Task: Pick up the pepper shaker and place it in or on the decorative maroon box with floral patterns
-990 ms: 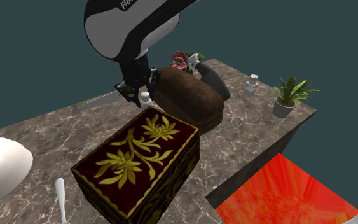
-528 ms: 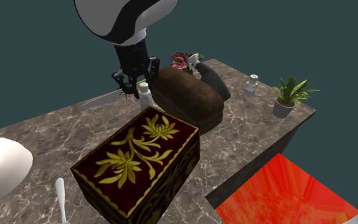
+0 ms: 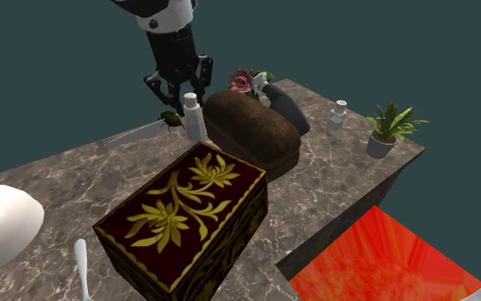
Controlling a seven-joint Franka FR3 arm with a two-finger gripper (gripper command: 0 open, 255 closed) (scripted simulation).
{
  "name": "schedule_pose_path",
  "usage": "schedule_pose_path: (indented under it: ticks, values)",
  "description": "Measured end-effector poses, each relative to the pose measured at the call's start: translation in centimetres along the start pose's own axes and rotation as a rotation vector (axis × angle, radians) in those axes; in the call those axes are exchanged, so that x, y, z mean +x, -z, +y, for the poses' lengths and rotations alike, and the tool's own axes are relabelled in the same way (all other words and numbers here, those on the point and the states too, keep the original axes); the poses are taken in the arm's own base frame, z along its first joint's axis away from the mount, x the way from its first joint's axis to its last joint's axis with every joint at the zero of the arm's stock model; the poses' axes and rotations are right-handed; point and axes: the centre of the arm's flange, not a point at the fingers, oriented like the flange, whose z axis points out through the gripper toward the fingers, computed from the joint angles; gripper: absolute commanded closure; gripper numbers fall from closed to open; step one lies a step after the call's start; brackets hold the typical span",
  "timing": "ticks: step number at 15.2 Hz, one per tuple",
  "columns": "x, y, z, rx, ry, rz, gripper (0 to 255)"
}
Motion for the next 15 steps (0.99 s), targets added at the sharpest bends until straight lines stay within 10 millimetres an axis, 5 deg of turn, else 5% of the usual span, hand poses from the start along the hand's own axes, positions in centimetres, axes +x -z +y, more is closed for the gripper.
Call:
schedule_pose_path:
  ticks: [15]
  values:
    - [0.4,7.8,1.0,0.0,0.0,0.0,255]
